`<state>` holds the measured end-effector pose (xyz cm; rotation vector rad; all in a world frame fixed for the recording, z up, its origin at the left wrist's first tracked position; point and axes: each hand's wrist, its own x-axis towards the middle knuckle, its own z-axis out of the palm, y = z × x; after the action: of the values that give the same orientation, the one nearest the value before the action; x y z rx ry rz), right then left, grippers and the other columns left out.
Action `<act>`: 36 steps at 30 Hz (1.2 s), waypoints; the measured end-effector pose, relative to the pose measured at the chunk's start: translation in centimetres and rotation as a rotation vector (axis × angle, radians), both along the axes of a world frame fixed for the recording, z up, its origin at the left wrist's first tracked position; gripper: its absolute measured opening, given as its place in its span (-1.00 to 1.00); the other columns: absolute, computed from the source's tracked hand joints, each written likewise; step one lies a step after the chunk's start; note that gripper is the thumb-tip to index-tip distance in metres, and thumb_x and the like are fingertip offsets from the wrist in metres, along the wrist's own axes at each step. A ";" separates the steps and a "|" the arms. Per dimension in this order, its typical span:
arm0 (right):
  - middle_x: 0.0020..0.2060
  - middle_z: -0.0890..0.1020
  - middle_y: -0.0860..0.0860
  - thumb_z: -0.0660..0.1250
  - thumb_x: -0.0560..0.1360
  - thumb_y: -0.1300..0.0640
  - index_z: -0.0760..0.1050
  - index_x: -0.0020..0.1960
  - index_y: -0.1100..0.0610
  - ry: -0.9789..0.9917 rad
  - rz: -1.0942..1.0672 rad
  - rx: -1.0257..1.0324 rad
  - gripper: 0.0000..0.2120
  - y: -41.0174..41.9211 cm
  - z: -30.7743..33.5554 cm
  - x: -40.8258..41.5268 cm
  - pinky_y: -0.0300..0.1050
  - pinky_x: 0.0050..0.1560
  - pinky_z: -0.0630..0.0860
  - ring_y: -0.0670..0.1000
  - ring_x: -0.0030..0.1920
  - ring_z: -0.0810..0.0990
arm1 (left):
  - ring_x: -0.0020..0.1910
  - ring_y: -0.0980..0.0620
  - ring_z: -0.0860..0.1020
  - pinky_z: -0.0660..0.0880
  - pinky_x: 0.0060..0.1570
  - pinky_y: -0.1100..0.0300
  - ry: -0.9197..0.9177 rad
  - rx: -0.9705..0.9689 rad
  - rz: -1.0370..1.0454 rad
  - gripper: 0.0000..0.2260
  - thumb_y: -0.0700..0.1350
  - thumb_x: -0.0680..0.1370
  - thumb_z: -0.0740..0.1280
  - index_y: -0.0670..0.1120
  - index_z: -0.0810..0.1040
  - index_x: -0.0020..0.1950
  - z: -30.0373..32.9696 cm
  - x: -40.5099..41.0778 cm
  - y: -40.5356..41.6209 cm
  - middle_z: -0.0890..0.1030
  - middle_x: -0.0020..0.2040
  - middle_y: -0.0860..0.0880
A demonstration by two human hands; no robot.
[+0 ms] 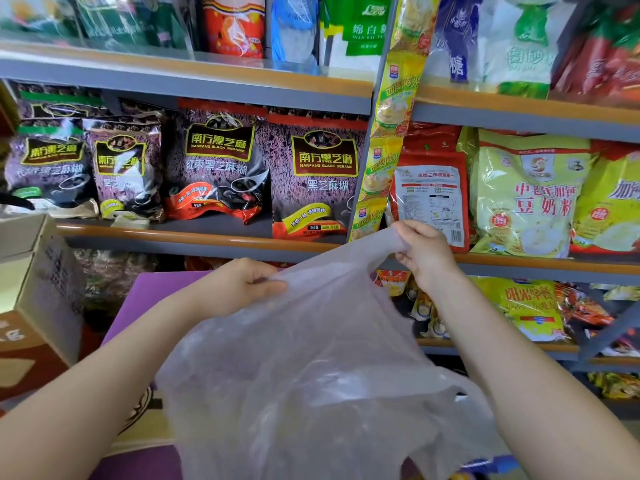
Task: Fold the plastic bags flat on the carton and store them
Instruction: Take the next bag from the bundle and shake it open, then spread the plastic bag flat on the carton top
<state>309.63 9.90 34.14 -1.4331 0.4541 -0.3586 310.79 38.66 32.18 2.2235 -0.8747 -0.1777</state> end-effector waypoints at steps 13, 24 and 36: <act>0.13 0.56 -0.05 0.27 0.54 0.06 0.49 0.20 0.06 -0.015 0.947 -1.154 -0.75 7.8 2.3 0.4 -0.14 0.17 0.42 -0.09 0.13 0.50 | -0.32 0.21 0.51 0.43 -0.29 0.25 -0.393 0.182 -0.005 -0.70 0.15 0.46 0.26 -0.05 0.61 -0.20 2.5 1.7 2.6 0.59 -0.35 0.15; -0.16 0.45 -0.11 0.39 0.44 0.05 0.47 -0.26 -0.04 -0.095 0.782 -1.312 -0.85 6.2 -3.3 -0.3 -0.12 -0.02 0.31 -0.07 -0.06 0.41 | -0.40 0.10 0.41 0.35 -0.30 0.14 -0.097 0.259 0.203 -0.80 0.01 0.51 0.32 -0.10 0.51 -0.19 -3.0 -1.5 5.7 0.49 -0.39 0.02; -0.48 0.36 -0.01 0.24 0.55 0.00 0.38 -0.39 0.15 0.292 0.984 -0.965 -0.61 4.5 -3.0 -2.1 -0.13 -0.35 0.22 -0.07 -0.45 0.31 | -0.39 -0.21 0.55 0.46 -0.51 0.07 -0.593 0.357 0.289 -0.61 0.08 0.50 0.07 -0.18 0.48 -0.28 -5.6 -3.7 4.7 0.51 -0.31 -0.16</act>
<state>307.51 14.42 31.12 -2.4513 -0.2969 0.5198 307.09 43.40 26.63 2.7664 -0.8514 0.5266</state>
